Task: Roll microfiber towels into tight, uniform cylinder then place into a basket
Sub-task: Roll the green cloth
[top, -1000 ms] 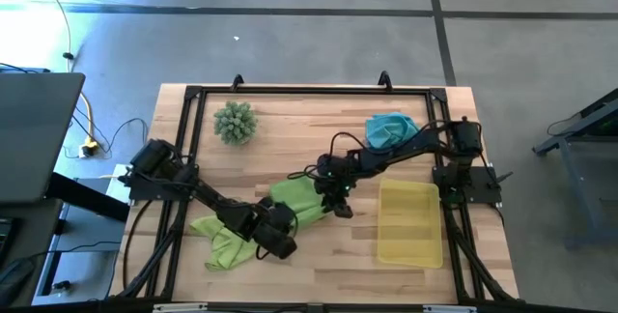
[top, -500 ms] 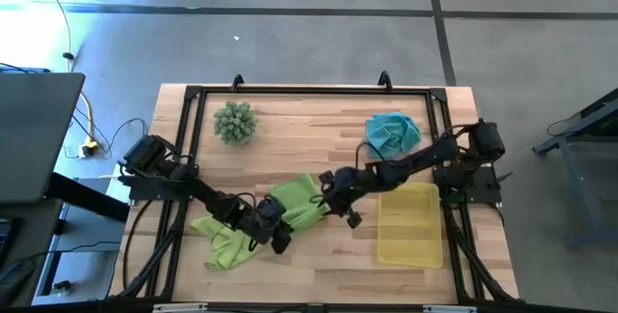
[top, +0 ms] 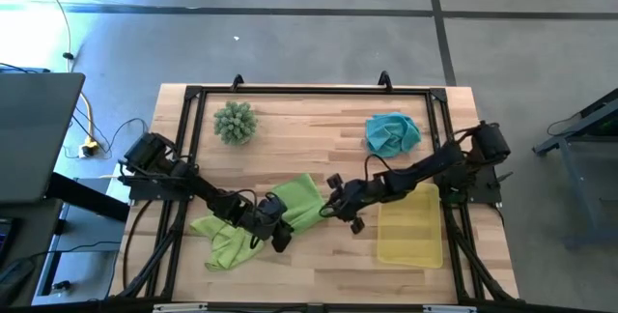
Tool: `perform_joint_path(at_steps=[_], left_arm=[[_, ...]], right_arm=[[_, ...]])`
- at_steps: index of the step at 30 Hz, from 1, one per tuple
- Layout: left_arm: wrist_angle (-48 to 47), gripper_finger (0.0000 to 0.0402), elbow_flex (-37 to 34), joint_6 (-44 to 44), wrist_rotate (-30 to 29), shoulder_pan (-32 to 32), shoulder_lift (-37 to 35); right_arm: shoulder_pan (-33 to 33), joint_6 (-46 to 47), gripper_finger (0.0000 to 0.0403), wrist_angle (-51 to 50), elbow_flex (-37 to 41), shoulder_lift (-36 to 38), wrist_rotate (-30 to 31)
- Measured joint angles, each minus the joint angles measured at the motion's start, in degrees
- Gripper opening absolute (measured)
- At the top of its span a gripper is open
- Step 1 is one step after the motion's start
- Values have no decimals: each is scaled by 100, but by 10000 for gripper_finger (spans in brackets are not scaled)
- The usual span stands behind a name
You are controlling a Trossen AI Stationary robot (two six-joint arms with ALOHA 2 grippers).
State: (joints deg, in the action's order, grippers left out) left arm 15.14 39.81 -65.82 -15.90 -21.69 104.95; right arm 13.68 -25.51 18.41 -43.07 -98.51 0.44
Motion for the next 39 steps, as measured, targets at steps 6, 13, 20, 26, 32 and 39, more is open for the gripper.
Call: perform_joint_path(at_steps=[6, 13, 20, 26, 32, 39], left_arm=[[0, 7, 0, 0, 8, 0, 0], [2, 7, 0, 0, 8, 4, 0], [5, 8, 0, 0, 7, 4, 0], [-15, 8, -8, 61, 75, 11, -78], [-26, 8, -13, 132, 103, 13, -114], [39, 31, -28, 153, 141, 6, -160]], right_arm=[[143, 487, 110, -6, 0, 214, -208], [142, 611, 110, 174, -2, -284, -211], [43, 553, 110, 365, -2, -467, 108], [-125, 604, 126, 289, -2, -502, -295], [-181, 746, 174, 370, -9, -800, -342], [-207, 958, 171, 404, -20, -957, -327]])
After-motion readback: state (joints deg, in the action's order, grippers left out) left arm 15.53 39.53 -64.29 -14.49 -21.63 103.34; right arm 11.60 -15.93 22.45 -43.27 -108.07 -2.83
